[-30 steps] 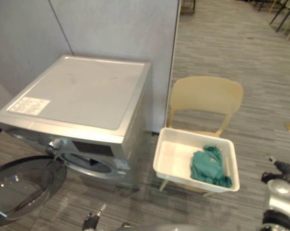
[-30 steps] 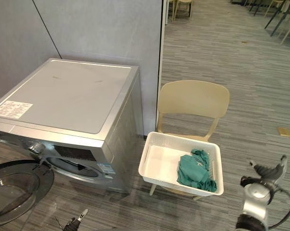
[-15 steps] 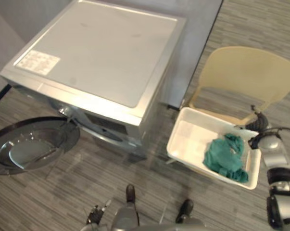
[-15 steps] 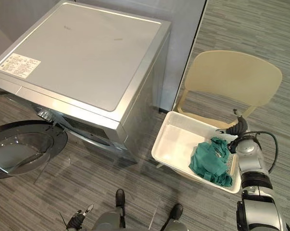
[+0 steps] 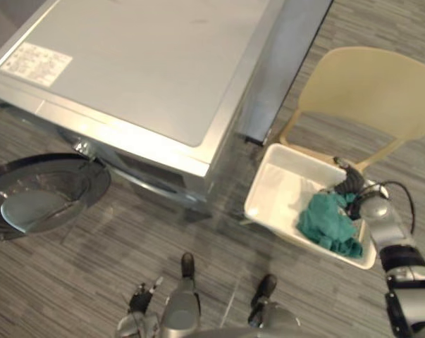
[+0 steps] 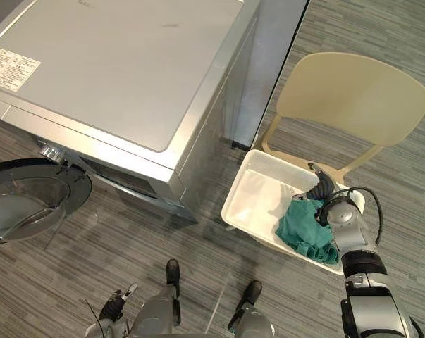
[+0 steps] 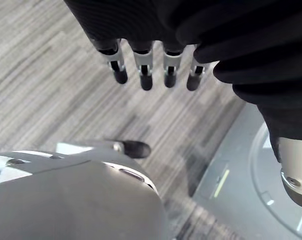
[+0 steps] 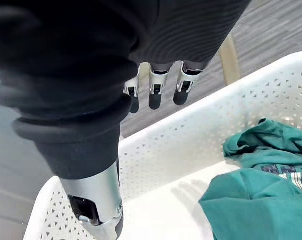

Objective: Pick up the laundry basket with both hands and put the clothes into the washing machine.

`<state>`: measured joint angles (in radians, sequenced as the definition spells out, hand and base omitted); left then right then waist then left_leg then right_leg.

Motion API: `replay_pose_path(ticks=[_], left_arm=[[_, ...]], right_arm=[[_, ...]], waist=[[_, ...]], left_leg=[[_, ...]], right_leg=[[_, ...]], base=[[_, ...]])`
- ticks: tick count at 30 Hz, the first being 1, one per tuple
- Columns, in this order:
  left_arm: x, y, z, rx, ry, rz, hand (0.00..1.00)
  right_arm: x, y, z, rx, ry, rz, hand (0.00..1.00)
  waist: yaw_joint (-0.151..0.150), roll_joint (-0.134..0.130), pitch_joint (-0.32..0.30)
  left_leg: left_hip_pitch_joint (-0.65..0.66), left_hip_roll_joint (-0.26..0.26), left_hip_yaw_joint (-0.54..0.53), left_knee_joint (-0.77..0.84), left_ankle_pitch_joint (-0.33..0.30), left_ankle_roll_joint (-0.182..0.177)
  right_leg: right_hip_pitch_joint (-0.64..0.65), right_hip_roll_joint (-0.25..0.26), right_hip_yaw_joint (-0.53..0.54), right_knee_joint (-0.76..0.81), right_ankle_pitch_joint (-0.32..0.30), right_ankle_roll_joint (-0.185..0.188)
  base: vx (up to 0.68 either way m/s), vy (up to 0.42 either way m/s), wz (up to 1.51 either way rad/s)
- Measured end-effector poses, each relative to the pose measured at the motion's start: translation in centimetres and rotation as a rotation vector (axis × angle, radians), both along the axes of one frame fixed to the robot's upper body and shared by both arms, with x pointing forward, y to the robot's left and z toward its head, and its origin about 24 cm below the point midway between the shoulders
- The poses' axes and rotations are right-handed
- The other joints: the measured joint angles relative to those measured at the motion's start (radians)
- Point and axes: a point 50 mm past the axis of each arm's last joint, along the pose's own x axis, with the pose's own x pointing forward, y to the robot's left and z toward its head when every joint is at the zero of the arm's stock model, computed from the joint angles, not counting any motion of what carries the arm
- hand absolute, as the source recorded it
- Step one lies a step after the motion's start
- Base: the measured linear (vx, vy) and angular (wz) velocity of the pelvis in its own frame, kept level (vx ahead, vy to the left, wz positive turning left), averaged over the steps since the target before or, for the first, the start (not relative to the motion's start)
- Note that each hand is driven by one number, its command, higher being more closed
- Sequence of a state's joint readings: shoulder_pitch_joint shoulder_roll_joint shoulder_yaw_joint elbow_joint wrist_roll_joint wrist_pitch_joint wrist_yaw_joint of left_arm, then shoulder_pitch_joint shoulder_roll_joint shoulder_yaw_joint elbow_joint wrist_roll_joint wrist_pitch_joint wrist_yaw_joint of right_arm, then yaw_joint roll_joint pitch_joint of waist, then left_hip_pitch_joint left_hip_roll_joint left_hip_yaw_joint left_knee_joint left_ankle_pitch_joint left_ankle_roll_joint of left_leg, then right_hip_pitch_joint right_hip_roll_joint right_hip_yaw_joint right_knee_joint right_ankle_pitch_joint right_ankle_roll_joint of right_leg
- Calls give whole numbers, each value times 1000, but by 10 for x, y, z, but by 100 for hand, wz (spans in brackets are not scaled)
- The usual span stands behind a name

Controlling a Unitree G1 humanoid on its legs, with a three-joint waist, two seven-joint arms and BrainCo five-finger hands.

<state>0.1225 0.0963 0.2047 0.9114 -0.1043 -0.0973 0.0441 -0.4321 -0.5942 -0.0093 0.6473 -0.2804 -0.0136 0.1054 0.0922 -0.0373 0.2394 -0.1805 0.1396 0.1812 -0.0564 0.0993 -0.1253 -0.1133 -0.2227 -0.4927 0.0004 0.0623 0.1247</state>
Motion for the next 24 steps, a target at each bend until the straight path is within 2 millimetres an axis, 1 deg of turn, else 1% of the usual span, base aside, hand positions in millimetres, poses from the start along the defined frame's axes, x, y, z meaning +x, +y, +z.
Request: replay_pose_path(ticks=[3,5,7,9,14,16,18,19,20,23,24], left_arm=[[9,0,2,2,-16,-13,0],[13,-1,3,3,-26,-22,0],[16,-2,4,4,-31,-29,0],[17,-2,4,4,-34,-28,0],[34,-2,11,-11,-91,-2,0],[38,-1,13,-16,-117,38,0],[41,1,16,-16,-141,55,0],[46,3,21,-20,-182,76,0],[49,4,24,-19,-201,81,0],[53,7,29,-19,-234,106,0],[57,9,32,-14,-255,110,0]], right_arm=[[-1,1,-5,9,23,6,0],[-2,2,-14,41,51,-10,0],[-3,5,-29,80,106,-38,0],[-1,6,-32,107,118,-51,0],[17,8,-14,125,81,-66,0],[25,11,-3,133,48,-65,0],[30,12,3,141,34,-68,0],[36,12,12,159,8,-75,0],[39,12,16,164,-2,-78,0],[45,12,31,159,-40,-74,0],[48,11,39,154,-59,-73,0]], waist=[[1,-1,1],[2,-2,3],[3,-2,5],[3,-1,6],[2,-1,67],[4,0,86],[4,-2,97],[5,0,127],[7,0,141],[12,1,156],[16,1,168]], left_leg=[[-21,0,0,3,0,0],[-25,0,1,3,3,3],[-26,0,2,3,3,3],[-35,-1,8,3,5,7],[-57,-2,5,2,20,13],[-78,-3,-2,2,29,16],[-96,-3,-8,1,39,18],[-101,-2,-14,1,44,19],[-103,-1,-15,1,47,19],[-135,-1,-15,0,55,24],[-150,-1,-12,-2,61,27]], right_leg=[[-27,-2,7,9,0,0],[-34,-3,11,12,0,-1],[-37,-3,14,12,1,-1],[-52,-2,23,12,6,-5],[-69,1,24,1,26,-17],[-83,3,18,-8,38,-23],[-98,3,14,-8,43,-23],[-100,3,11,-5,44,-22],[-103,3,11,-4,45,-22],[-137,3,15,0,54,-27],[-155,3,20,0,61,-30]], base=[[-46,19,-4],[-35,18,-3],[-7,7,-2],[-6,15,-11],[-29,14,-1],[-41,18,7],[-43,20,8],[-53,16,7],[-63,16,6],[-70,19,-3],[-61,20,-8]])
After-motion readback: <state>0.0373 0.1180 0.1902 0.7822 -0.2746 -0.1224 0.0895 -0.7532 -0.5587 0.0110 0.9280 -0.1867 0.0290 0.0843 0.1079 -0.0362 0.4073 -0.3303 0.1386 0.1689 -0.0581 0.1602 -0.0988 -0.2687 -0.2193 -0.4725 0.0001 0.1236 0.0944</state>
